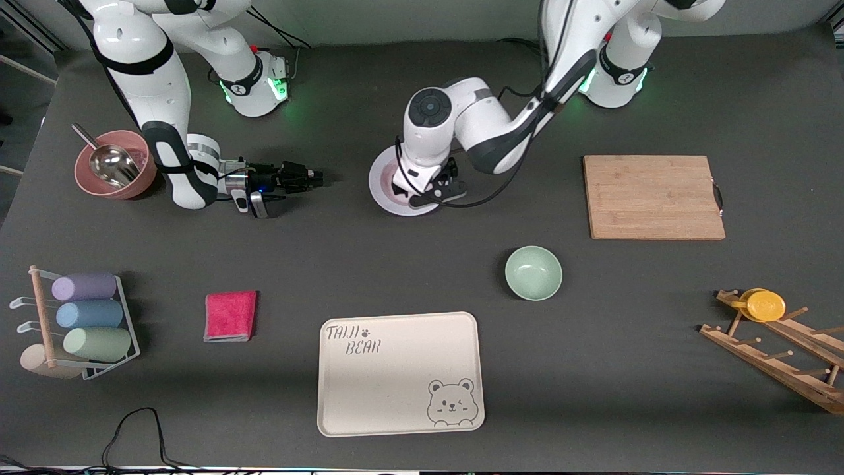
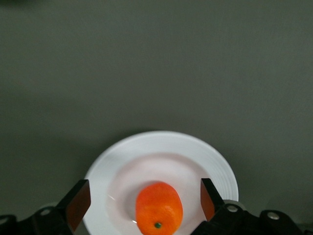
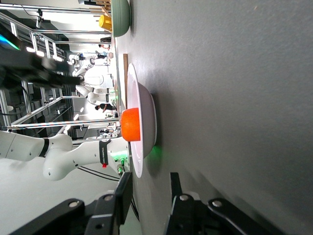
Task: Place orange and plate with both arms
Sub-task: 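Release the orange onto the plate while the right gripper grips the plate rim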
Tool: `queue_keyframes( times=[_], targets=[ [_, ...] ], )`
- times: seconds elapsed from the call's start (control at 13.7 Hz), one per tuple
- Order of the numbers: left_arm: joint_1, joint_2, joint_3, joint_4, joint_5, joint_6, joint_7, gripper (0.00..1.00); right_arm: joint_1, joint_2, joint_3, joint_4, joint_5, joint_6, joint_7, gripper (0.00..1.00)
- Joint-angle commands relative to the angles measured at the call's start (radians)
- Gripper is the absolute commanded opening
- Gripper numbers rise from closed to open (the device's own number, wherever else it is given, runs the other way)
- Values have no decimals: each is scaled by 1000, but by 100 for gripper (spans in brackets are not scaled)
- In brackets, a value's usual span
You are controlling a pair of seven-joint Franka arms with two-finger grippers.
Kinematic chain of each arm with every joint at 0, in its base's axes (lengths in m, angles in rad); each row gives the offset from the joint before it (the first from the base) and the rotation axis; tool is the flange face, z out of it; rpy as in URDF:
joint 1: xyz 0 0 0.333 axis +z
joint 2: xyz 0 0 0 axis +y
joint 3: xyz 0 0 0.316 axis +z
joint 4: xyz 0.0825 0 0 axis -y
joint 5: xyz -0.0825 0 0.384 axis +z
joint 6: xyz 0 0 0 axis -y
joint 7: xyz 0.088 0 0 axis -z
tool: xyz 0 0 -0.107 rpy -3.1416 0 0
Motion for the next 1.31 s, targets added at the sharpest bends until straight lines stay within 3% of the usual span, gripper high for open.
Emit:
queue_keyframes(
  times=[0.0,0.29,0.58,0.88,1.09,1.17,1.24],
  targets=[
    [90,-106,-7,-18,-26,-60,73,100,14,22,9,14,72,27,-5,38],
    [245,-198,-7,8,-45,-214,202,100,36,18,117,21,207,99,-5,38],
    [403,-243,-1,163,-146,-464,423,100,36,18,215,35,317,154,-5,38],
    [527,-252,4,189,-149,-549,564,100,37,17,327,58,432,228,-11,38],
    [678,-297,6,186,-148,-586,758,100,37,18,363,72,461,252,-11,38],
    [690,-310,47,186,-148,-595,850,100,37,18,372,77,466,260,-11,38],
    [659,-327,155,185,-151,-603,944,100,37,20,375,80,480,263,-11,38]
  ],
)
